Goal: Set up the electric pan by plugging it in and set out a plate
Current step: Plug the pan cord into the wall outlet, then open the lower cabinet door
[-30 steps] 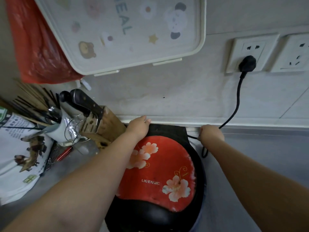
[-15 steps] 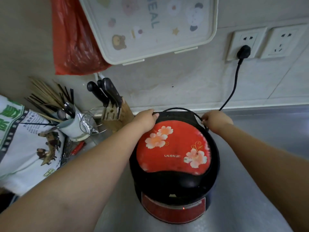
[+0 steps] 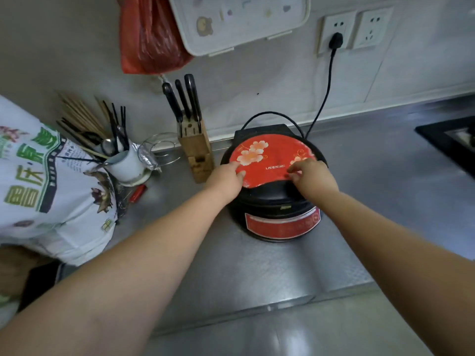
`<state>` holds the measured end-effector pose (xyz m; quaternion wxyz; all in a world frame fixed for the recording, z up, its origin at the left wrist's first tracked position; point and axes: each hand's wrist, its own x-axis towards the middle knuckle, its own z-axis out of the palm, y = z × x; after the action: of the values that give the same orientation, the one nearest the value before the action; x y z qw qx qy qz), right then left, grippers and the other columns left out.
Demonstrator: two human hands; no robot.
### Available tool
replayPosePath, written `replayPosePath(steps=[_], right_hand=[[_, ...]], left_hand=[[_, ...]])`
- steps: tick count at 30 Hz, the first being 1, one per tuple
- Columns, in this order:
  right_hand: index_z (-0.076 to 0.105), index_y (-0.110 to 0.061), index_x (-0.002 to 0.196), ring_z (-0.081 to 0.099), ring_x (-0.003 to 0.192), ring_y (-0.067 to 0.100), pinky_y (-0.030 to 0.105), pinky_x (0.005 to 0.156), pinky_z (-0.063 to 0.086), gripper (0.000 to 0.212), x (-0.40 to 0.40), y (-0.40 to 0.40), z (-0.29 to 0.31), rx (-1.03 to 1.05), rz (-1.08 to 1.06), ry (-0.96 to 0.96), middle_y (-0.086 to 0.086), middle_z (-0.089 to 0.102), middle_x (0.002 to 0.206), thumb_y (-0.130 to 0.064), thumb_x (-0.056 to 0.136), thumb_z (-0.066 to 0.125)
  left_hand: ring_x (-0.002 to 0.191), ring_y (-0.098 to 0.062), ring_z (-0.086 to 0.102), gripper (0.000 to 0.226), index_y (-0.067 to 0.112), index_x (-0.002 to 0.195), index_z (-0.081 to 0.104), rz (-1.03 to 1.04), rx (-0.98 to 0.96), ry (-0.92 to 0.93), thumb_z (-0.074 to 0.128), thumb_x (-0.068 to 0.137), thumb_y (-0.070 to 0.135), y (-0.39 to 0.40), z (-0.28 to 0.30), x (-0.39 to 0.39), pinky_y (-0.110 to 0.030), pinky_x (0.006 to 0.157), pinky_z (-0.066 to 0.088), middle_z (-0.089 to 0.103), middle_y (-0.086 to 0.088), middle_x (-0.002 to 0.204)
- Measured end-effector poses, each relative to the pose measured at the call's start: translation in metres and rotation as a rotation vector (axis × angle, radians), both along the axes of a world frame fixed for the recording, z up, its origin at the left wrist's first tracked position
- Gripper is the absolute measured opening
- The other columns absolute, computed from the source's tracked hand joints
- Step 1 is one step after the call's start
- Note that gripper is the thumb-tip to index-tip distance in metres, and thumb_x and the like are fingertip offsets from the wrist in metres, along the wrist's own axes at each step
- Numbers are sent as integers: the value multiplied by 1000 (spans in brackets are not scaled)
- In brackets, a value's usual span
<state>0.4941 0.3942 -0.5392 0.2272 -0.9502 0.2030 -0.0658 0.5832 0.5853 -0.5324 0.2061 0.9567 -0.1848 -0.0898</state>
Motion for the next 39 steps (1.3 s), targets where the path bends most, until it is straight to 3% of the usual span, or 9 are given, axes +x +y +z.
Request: replayPosePath(steps=[9,14,19,23,27,29,34,36,39], right_hand=[[70,-17,116,47,114,33,39,97,44,34,-128,100,-36,-27,-58,-208,10,59,120,-14,87,52],[73,-18,106,59,107,30,32,92,45,29,-206,158,-91,176,-23,32,11,63,115,-11,88,53],[73,-18,110,65,102,25,28,87,50,29,-225,202,-147,408,-120,245,5,69,115,-14,90,52],[55,-14,127,67,101,28,34,87,52,34,-206,251,-181,949,-232,186,10,67,104,-11,93,55],[50,-17,96,61,99,18,40,97,46,17,-173,292,-200,1558,-462,3,1,61,95,0,94,49],[47,-15,101,58,90,17,41,93,46,22,-158,304,-207,1684,-557,-82,6,58,90,6,94,44],[51,-13,85,55,81,15,38,88,44,26,-143,324,-212,1727,-678,-123,6,53,82,9,91,36],[54,-19,96,57,94,13,36,92,41,30,-148,326,-211,1701,-695,-121,2,58,91,6,91,38],[55,-21,80,59,89,12,35,91,37,15,-170,328,-209,1619,-734,-52,-4,63,80,-15,92,49]], left_hand=[[115,-32,58,33,10,120,63,52,-30,22,42,100,26,91,-36,-146,-34,94,46,65,-14,123],[101,-33,61,29,6,101,68,2,-33,101,44,98,22,132,-75,-224,-35,80,47,68,-16,107],[109,-30,60,33,9,106,68,-59,119,329,43,99,30,158,-124,-236,-31,90,47,68,-11,116],[121,-26,55,32,11,121,62,-8,173,416,48,97,27,188,-169,-230,-26,95,42,61,-10,130],[123,-28,54,37,11,129,56,-50,259,417,50,95,26,220,-190,-216,-28,98,43,56,-12,135],[122,-29,55,38,11,129,55,-97,303,378,49,95,27,233,-192,-209,-29,97,44,57,-13,134],[115,-33,59,36,5,121,62,-131,384,329,45,97,25,256,-193,-198,-33,92,48,63,-17,125],[118,-32,57,37,4,128,57,-140,416,380,44,99,22,257,-192,-198,-32,96,46,60,-17,130],[121,-31,56,39,0,130,54,-150,478,468,45,98,21,255,-183,-206,-32,96,46,57,-17,133]])
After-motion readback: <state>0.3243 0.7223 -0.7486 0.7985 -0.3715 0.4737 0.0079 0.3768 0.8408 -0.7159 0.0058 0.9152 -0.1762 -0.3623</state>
